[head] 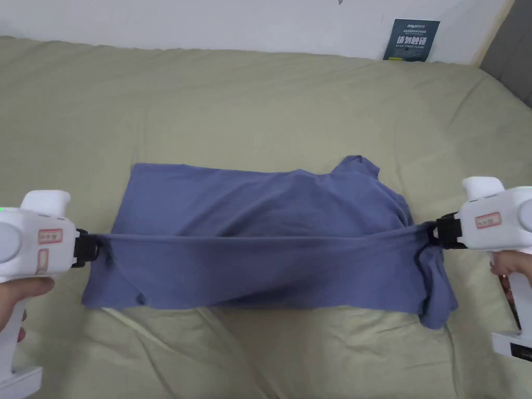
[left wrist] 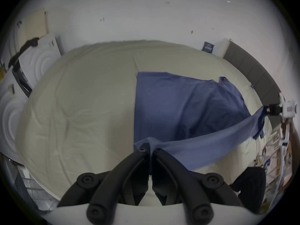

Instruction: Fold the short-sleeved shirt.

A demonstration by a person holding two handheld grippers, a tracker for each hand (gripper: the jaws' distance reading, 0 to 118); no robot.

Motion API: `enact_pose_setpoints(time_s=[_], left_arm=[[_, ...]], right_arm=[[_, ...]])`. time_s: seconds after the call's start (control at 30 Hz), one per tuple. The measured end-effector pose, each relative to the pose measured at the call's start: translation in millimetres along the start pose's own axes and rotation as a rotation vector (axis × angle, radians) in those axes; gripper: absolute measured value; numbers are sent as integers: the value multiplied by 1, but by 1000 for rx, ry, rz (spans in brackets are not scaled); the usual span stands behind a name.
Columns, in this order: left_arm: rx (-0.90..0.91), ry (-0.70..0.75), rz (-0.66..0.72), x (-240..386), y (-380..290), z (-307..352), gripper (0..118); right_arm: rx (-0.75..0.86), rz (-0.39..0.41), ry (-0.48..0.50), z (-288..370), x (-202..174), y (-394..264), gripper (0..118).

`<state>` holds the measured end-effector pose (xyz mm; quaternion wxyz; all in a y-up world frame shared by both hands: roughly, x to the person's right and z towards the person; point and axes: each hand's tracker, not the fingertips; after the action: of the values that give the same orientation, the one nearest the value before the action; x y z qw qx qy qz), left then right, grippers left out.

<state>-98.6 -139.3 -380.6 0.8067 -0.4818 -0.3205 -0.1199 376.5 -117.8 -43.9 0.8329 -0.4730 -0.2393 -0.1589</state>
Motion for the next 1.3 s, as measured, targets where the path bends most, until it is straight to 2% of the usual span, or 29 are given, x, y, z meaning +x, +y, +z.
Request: enact_pose_setpoints(time_s=[0.1,0.13,0.17,0.2,0.23,0.27,0.3,0.37,0.47,0.5,0.53,0.57,0.6,0.63,0.67,0.7,0.73,0.77,0.8,0.97,1.03,1.07,1.1,1.13,1.3], left_arm=[[-75,38,18,0,15,-31,0],[-72,44,20,-1,15,-37,0],[-61,51,26,-1,15,-38,4],[-25,55,52,-3,14,-34,20],[24,59,76,-4,10,-24,70],[63,57,76,-4,5,-13,105],[90,50,60,-1,-2,-1,116],[237,53,3,8,-23,38,113],[407,38,-27,19,-72,84,113],[428,53,-16,24,-89,95,113],[449,72,-9,24,-109,104,110],[492,79,-14,28,-130,111,104],[529,87,-22,33,-146,117,86],[518,99,-34,38,-163,120,68],[501,107,-43,33,-172,116,56],[470,116,-50,35,-181,115,56],[430,109,-43,35,-189,113,9],[429,67,-40,34,-194,111,4],[392,39,-33,31,-196,108,3],[348,98,-92,23,-183,73,3],[318,104,-103,14,-171,52,7],[287,103,-114,12,-164,40,32],[271,112,-113,7,-157,29,77],[208,109,-103,0,-150,13,118],[210,128,-58,-19,-119,-28,114]], right_arm=[[-64,-39,9,-36,5,5,6],[-78,-47,12,-43,8,3,19],[-79,-50,16,-47,10,2,46],[-75,-50,15,-47,10,-2,82],[-70,-45,19,-43,12,-7,113],[-25,-38,35,-36,14,-12,117],[41,-37,34,-24,16,-17,117],[141,-45,32,10,10,-34,117],[322,1,63,67,-16,-81,116],[357,27,71,83,-28,-101,111],[405,36,74,99,-40,-121,93],[441,28,75,110,-51,-140,61],[465,17,72,119,-60,-155,27],[488,-9,86,127,-70,-172,10],[496,-27,97,131,-76,-183,6],[510,-32,101,134,-83,-196,6],[511,-29,94,140,-90,-206,5],[516,-22,89,143,-96,-213,5],[523,-20,84,147,-102,-221,5],[485,10,82,141,-106,-230,5],[465,17,76,137,-104,-229,5],[452,18,74,135,-103,-228,5],[444,16,70,135,-103,-226,5],[440,13,64,134,-102,-225,5],[413,2,35,127,-101,-217,5]])
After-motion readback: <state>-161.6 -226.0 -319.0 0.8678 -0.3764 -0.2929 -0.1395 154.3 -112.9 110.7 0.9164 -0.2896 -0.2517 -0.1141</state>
